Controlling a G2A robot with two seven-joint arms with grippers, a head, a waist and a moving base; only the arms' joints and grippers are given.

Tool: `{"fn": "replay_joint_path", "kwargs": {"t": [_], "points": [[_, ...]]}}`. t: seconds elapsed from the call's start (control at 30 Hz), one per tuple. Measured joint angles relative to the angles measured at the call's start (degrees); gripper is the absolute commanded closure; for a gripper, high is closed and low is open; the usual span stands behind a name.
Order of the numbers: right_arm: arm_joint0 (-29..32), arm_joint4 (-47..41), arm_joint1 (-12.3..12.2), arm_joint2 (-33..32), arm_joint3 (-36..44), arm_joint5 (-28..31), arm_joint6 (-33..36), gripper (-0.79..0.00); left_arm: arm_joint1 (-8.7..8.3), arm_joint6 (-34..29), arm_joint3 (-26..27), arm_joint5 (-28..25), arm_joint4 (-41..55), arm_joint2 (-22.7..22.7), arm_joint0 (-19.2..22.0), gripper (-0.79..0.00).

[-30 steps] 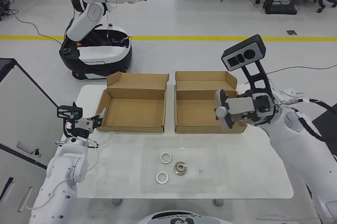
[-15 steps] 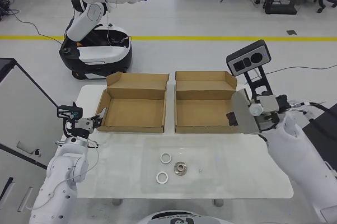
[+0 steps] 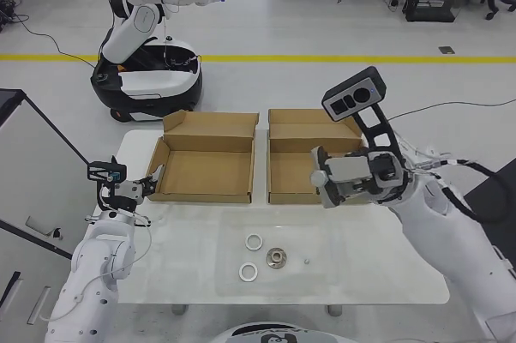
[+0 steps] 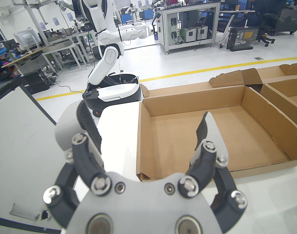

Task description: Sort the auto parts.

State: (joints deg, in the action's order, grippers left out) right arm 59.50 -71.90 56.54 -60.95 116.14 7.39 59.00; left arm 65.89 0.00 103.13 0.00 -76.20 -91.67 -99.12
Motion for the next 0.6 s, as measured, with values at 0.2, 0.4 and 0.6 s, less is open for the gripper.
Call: {"fn": "replay_joint_path", "kwargs": {"t": [0.2,0.4,0.6], "points": [[1.07,-3.09,0.83,-0.21,0.65,1.07,-0.20,0.000,0.00,0.00,0.00,0.00,0.00,0.00,0.00,-0.785],[1.85,-7.83,1.78,-0.47,0.80,2.05,0.31,0.000,0.00,0.00,0.00,0.00,0.00,0.00,0.00,-0.785],[2.23,-9.81,2.45,-0.53,1.21,1.50,1.32,0.000,0.00,0.00,0.00,0.00,0.00,0.00,0.00,-0.785]]}}
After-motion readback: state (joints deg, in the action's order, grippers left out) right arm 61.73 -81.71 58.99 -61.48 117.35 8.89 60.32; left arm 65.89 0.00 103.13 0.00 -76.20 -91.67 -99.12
